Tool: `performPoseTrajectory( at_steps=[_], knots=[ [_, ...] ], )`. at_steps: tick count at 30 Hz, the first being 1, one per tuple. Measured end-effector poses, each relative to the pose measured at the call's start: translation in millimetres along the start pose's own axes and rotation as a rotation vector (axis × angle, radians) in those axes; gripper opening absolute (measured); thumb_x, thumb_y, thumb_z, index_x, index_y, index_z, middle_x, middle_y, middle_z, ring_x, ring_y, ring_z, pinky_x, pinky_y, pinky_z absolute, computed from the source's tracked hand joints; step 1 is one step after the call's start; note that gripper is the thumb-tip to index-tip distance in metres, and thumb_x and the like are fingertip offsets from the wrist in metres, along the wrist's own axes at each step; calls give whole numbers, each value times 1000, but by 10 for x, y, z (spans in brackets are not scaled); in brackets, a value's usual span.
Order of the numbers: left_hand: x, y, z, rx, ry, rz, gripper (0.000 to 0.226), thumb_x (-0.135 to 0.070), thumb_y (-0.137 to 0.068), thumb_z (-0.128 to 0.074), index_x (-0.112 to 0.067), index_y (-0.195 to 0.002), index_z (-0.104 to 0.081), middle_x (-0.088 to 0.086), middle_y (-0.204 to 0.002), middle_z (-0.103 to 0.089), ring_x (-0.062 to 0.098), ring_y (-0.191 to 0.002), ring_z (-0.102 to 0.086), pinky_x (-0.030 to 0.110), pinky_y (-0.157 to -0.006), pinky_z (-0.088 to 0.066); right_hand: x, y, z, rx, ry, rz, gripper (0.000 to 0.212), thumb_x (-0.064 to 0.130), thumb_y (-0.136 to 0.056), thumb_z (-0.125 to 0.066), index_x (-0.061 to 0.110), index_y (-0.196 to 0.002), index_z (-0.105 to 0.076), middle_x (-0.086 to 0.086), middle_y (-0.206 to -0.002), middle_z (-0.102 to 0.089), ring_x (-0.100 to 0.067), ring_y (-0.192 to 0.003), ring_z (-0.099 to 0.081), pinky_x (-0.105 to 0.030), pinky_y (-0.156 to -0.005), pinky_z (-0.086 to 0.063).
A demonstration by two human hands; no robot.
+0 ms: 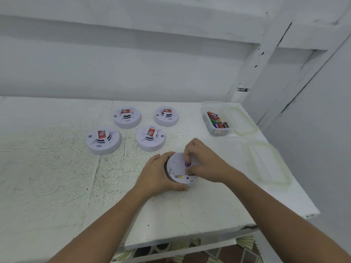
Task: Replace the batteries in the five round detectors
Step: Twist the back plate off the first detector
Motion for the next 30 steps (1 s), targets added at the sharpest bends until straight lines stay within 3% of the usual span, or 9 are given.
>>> performPoseTrajectory(
  at_steps=[6,8,10,13,17,19,24,28,30],
  knots=[
    [-35,52,39,-5,-6,-1,99,-69,-36,-82,-42,-124,-46,-25,-107,-55,5,-106,-48,31,-93,-45,-230,-208,175,-333,-492,-300,28,4,-73,-77,13,-95,-61,7,-95,-54,-12,-87,-51,-23,-69,-42],
    [-66,64,52,-8,7,-9,91,-65,-38,-85,-45,-119,-46,-26,-105,-55,3,-103,-49,29,-92,-44,-307,-327,183,-457,-395,-363,32,4,-74,-76,13,-100,-61,1,-108,-52,-13,-96,-48,-25,-77,-41],
    [-87,71,64,-8,18,-19,87,-63,-39,-86,-50,-114,-45,-29,-103,-55,1,-101,-50,28,-91,-45,-367,-436,154,-510,-246,-368,35,3,-74,-75,13,-105,-63,-8,-123,-44,-14,-95,-46,-19,-80,-37],
    [-86,90,75,-6,36,-29,84,-65,-38,-85,-50,-112,-47,-28,-102,-58,1,-98,-53,32,-88,-48,-428,-554,61,-486,-44,-311,38,0,-78,-69,9,-115,-63,-12,-127,-38,-16,-98,-48,-7,-78,-30],
    [-83,94,76,-1,40,-40,86,-69,-38,-82,-46,-115,-50,-25,-102,-60,3,-98,-55,34,-86,-50,-509,-612,-17,-405,376,-379,35,12,-90,-56,21,-123,-62,-7,-125,-48,-29,-115,-48,-34,-92,-38],
    [-87,86,75,3,32,-45,85,-68,-38,-82,-48,-114,-49,-27,-101,-59,3,-97,-54,33,-86,-49,-531,-614,-20,-347,487,-397,31,17,-94,-50,23,-121,-62,-6,-124,-52,-31,-116,-46,-36,-91,-37],
    [-86,79,75,6,16,-54,86,-67,-39,-83,-46,-116,-48,-30,-101,-57,1,-98,-54,32,-88,-48,-555,-653,-70,-286,543,-315,26,8,-91,-48,11,-111,-64,-11,-117,-56,-31,-106,-55,-29,-76,-39],
    [-101,79,72,28,-29,-55,107,-67,-45,-82,-42,-137,-34,-35,-113,-45,2,-110,-44,25,-98,-36,-606,-613,-70,-259,340,-309,34,9,-94,-44,11,-125,-57,-9,-129,-56,-28,-118,-51,-32,-95,-39],
    [-81,79,59,40,-43,-62,113,-73,-45,-77,-46,-142,-26,-30,-118,-43,2,-113,-41,26,-99,-34,-555,-525,-28,-347,181,-281,31,11,-94,-45,13,-122,-57,-3,-124,-57,-19,-115,-52,-25,-92,-38]
  ],
)
Point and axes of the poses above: each hand's wrist, its own y-axis away from the middle knuckle, its own z-axis out of the back of the hand, x = y × z, the point moved 2 cm from there along -y, towards the middle knuckle
